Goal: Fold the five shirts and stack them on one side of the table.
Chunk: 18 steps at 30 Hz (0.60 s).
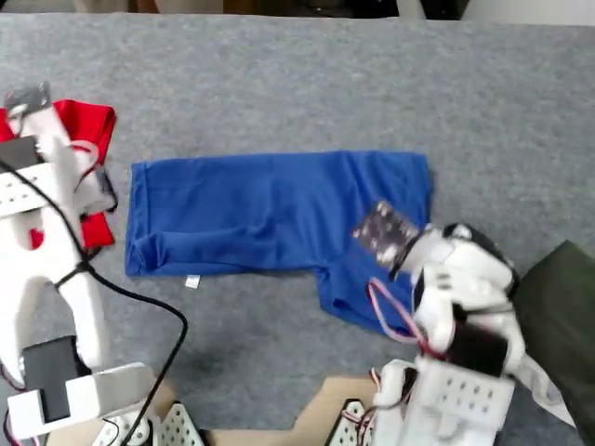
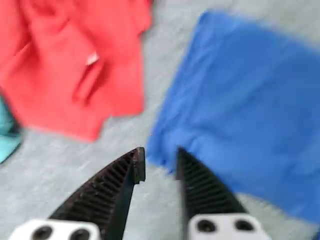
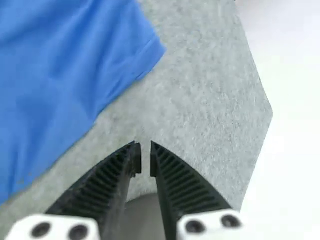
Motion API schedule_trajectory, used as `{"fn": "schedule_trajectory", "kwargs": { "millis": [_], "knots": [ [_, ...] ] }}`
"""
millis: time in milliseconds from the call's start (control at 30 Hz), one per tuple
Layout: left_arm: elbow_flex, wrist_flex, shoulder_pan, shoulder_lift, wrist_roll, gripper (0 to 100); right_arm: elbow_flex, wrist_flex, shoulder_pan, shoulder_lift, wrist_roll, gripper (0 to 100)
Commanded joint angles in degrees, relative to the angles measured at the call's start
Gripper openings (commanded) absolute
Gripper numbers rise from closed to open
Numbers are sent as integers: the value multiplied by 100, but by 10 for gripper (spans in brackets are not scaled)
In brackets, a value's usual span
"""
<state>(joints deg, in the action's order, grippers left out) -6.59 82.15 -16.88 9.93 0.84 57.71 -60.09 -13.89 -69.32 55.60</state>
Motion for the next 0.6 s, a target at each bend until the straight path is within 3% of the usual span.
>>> {"fn": "schedule_trajectory", "kwargs": {
  "millis": [0,133,233,367,567],
  "knots": [
    [132,-1081,818,-92,633,26,-954,747,154,1411,-484,44],
    [-211,-2734,1424,-787,1178,19,-2185,976,268,3204,-1029,44],
    [35,-3464,1530,-1675,1345,19,-3178,941,453,4576,-1442,44],
    [923,-3543,1495,-2932,1389,19,-4286,932,655,6149,-1943,44],
    [2479,-2664,1257,-4356,1380,19,-5385,985,752,7987,-2567,44]
  ]
}}
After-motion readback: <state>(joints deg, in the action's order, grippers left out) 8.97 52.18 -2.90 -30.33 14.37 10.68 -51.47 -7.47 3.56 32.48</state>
